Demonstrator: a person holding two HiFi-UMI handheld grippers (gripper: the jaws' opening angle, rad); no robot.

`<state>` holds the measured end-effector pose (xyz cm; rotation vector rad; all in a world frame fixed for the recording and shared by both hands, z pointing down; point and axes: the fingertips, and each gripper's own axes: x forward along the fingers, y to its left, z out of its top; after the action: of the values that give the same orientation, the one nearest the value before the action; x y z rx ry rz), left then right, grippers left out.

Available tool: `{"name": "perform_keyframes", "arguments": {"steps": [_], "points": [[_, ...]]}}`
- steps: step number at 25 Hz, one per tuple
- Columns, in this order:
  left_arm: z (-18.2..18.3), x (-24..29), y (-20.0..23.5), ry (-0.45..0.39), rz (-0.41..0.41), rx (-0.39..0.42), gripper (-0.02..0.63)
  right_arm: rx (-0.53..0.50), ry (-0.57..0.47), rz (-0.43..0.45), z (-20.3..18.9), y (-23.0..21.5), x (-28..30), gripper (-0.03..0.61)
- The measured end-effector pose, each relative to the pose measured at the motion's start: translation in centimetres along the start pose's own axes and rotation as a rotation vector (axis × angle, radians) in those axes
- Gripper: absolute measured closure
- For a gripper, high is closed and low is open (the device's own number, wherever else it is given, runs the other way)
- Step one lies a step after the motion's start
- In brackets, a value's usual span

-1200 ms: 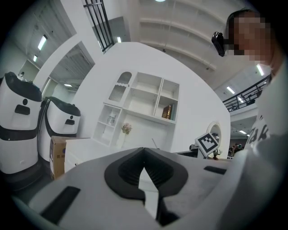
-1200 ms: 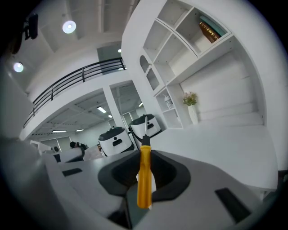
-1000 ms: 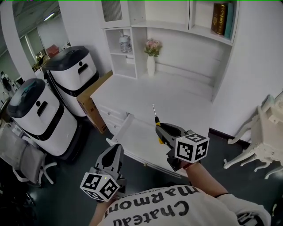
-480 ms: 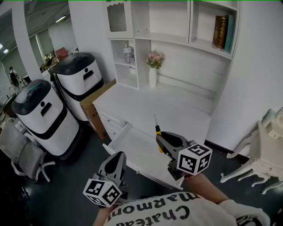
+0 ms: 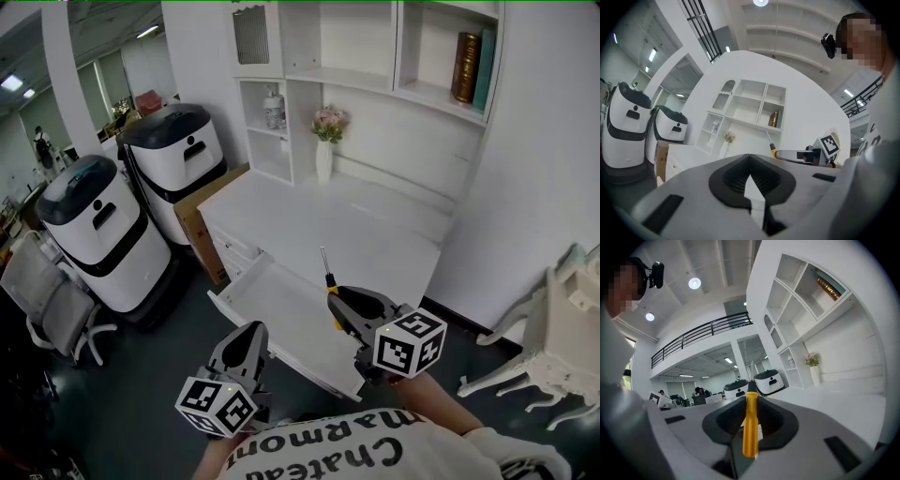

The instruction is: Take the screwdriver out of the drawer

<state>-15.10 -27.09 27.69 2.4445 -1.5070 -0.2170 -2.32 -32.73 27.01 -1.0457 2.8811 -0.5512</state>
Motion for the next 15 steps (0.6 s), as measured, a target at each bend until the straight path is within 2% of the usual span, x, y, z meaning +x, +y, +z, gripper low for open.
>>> {"name": "perform_keyframes", "arguments": {"steps": [15], "points": [[-1.8,-1.2,-6.0,-0.033,0.065,0.002,0.591,-0.026,0.058,0.048,-2.0,-1.1,-5.9,0.494]]}}
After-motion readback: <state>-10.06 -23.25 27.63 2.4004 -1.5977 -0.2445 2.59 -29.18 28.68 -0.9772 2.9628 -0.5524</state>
